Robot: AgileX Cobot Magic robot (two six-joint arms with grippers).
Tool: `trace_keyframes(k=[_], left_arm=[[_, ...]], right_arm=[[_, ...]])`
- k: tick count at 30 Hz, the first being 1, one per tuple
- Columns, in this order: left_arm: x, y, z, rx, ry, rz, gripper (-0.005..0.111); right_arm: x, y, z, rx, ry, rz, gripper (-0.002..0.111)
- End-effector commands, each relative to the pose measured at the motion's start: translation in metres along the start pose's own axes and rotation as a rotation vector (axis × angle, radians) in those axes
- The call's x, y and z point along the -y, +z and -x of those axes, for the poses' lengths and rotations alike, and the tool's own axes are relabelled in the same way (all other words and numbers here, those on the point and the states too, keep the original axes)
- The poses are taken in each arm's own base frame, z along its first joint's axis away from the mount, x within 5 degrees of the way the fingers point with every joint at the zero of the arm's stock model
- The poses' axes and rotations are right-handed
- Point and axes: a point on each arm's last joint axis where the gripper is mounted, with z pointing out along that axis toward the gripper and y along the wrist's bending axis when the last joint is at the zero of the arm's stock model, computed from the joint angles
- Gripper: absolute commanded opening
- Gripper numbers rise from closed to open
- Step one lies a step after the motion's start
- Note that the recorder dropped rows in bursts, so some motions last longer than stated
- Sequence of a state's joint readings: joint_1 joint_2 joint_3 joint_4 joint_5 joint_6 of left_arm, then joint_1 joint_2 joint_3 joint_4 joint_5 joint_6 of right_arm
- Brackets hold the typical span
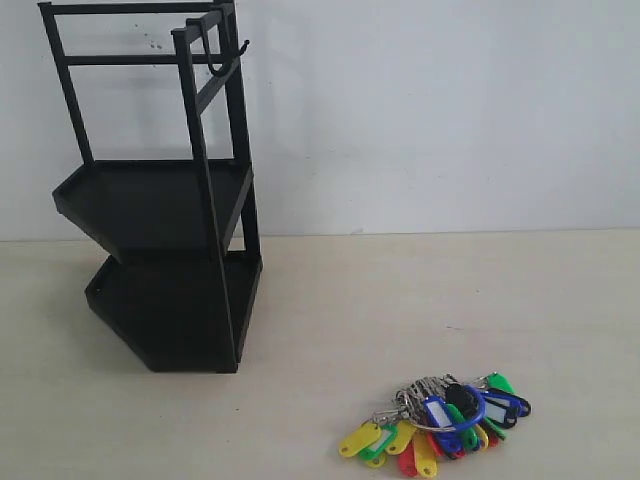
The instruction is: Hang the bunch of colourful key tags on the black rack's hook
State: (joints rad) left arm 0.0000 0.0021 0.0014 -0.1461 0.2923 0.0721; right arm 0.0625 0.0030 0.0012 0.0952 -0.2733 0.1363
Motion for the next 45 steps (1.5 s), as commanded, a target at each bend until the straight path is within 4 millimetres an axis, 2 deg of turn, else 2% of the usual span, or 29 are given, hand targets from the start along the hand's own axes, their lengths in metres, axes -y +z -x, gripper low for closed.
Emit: trace_keyframes(k=[1, 4, 5, 7, 11, 13, 15, 19, 21, 26, 30, 33, 39, 42, 45], left_arm=[[0.000, 0.000, 0.001, 0.011, 0.008, 0.001, 0.004], [0.000, 0.000, 0.001, 0.011, 0.008, 0.001, 0.004], [0.000, 0.000, 0.001, 0.011, 0.008, 0.001, 0.004], [0.000, 0.000, 0.001, 0.011, 0.008, 0.001, 0.004], [0.000, 0.000, 0.001, 0.011, 0.008, 0.001, 0.004], [0.000, 0.000, 0.001, 0.011, 0.008, 0.001, 0.004], [0.000, 0.000, 0.001, 0.011, 0.008, 0.001, 0.004], [0.000, 0.000, 0.001, 0.011, 0.008, 0.001, 0.004], [0.000, 0.000, 0.001, 0.011, 0.008, 0.001, 0.004], [0.000, 0.000, 0.001, 0.011, 0.008, 0.001, 0.004], [0.000, 0.000, 0.001, 0.011, 0.008, 0.001, 0.004], [0.000, 0.000, 0.001, 0.011, 0.008, 0.001, 0.004], [0.000, 0.000, 0.001, 0.011, 0.008, 0.001, 0.004], [0.000, 0.000, 0.001, 0.011, 0.008, 0.001, 0.004], [0.000, 0.000, 0.001, 0.011, 0.008, 0.001, 0.004]], right_arm=[[-0.006, -0.013, 0.047, 0.539, 0.076, 0.091, 0.000], [-0.007, -0.035, 0.072, 0.897, 0.108, 0.139, 0.000], [-0.006, -0.038, 0.074, 0.933, 0.123, 0.140, 0.000], [-0.008, -0.035, 0.091, 0.930, 0.166, 0.134, 0.000], [-0.020, -0.014, 0.124, 0.620, 0.171, 0.088, 0.000], [-0.028, 0.004, 0.135, 0.354, 0.088, 0.061, 0.000], [-0.035, 0.022, 0.136, 0.081, 0.034, 0.049, 0.000], [-0.038, 0.048, 0.116, -0.373, 0.012, 0.024, 0.000], [-0.037, 0.057, 0.103, -0.500, 0.016, 0.011, 0.000], [-0.035, 0.070, 0.085, -0.637, 0.046, -0.015, 0.000], [-0.038, 0.076, 0.070, -0.770, 0.030, 0.041, 0.000], [-0.039, 0.087, 0.048, -0.947, 0.023, 0.086, 0.000], [-0.029, 0.124, -0.012, -1.252, 0.118, 0.013, 0.000], [-0.025, 0.138, -0.045, -1.355, 0.228, -0.041, 0.011], [-0.023, 0.150, -0.074, -1.411, 0.285, -0.060, 0.031]])
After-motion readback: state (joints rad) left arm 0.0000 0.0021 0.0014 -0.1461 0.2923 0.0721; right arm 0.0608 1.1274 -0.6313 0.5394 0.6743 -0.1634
